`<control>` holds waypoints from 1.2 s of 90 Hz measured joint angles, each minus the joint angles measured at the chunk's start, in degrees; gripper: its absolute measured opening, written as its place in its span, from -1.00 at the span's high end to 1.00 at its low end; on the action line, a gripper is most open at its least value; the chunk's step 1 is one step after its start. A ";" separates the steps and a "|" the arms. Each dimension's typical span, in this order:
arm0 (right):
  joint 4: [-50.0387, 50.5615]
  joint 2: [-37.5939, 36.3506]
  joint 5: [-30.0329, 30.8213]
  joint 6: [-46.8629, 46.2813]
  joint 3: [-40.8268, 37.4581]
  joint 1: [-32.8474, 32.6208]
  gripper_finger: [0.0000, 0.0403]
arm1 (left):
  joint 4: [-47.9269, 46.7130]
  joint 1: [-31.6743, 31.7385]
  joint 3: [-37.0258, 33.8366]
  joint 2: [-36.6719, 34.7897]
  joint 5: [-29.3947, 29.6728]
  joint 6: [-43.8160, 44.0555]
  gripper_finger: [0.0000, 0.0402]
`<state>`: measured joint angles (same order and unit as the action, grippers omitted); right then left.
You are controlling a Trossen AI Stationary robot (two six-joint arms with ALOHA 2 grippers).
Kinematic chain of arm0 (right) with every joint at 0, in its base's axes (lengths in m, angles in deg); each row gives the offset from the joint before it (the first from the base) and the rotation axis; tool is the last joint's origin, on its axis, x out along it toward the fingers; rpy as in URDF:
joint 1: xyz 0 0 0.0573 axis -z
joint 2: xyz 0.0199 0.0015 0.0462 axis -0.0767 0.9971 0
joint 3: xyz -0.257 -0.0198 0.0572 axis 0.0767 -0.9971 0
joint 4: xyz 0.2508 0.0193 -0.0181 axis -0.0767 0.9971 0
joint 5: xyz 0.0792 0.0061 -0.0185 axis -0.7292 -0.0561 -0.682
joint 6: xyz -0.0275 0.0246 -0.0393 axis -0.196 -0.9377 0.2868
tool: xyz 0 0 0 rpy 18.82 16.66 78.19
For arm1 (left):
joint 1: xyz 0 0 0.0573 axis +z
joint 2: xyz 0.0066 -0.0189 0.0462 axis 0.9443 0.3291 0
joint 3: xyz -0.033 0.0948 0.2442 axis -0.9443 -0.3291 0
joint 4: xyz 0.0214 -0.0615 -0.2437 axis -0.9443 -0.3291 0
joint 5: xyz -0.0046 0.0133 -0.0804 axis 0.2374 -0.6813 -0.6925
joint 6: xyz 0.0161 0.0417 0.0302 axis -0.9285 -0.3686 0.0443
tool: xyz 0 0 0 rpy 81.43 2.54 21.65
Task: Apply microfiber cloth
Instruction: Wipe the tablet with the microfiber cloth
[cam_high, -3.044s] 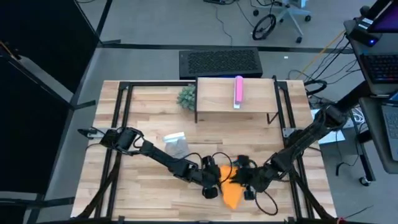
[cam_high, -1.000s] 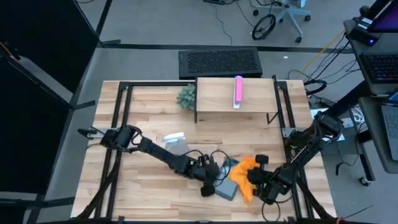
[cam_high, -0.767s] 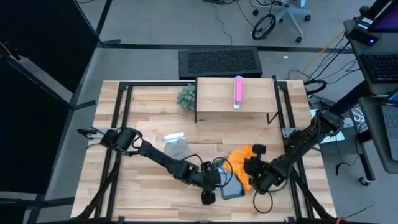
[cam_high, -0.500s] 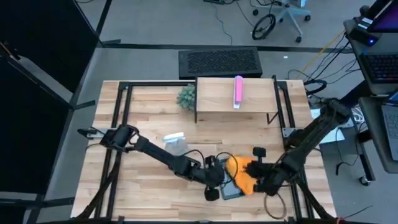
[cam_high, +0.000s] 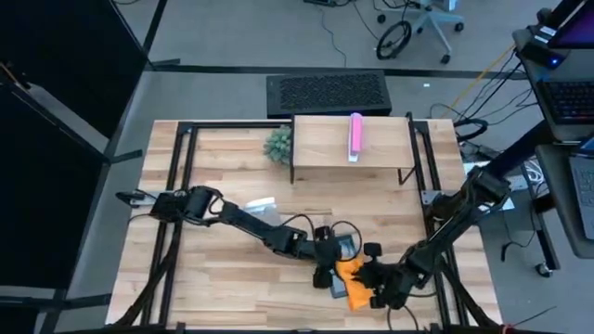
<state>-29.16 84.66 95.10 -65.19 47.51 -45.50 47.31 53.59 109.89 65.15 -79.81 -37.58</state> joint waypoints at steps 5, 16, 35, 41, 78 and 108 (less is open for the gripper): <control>-1.99 0.90 -2.62 -0.61 0.06 0.05 0.99 | 0.44 0.30 0.07 1.04 0.00 1.41 0.76; -4.13 2.19 -8.00 -3.65 0.24 -1.40 0.99 | 0.60 0.82 0.11 2.33 -0.31 3.26 0.76; -1.77 0.05 -17.01 -8.00 0.19 -5.52 0.99 | 0.68 1.17 0.02 2.52 -0.90 3.88 0.76; 1.27 -2.02 -20.86 -9.35 -0.07 -6.07 0.99 | 0.65 1.33 -0.04 2.52 0.26 3.88 0.76; 5.57 -10.08 4.33 -4.35 -0.07 -2.78 0.99 | 3.21 1.54 -0.31 2.69 0.44 4.21 0.76; 7.22 -1.05 -7.40 -10.13 0.30 -2.49 0.99 | 2.81 1.52 -0.28 2.69 0.30 2.60 0.76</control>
<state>-21.94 83.61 87.69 -75.32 47.81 -48.00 50.13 55.10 109.60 67.84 -79.51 -34.99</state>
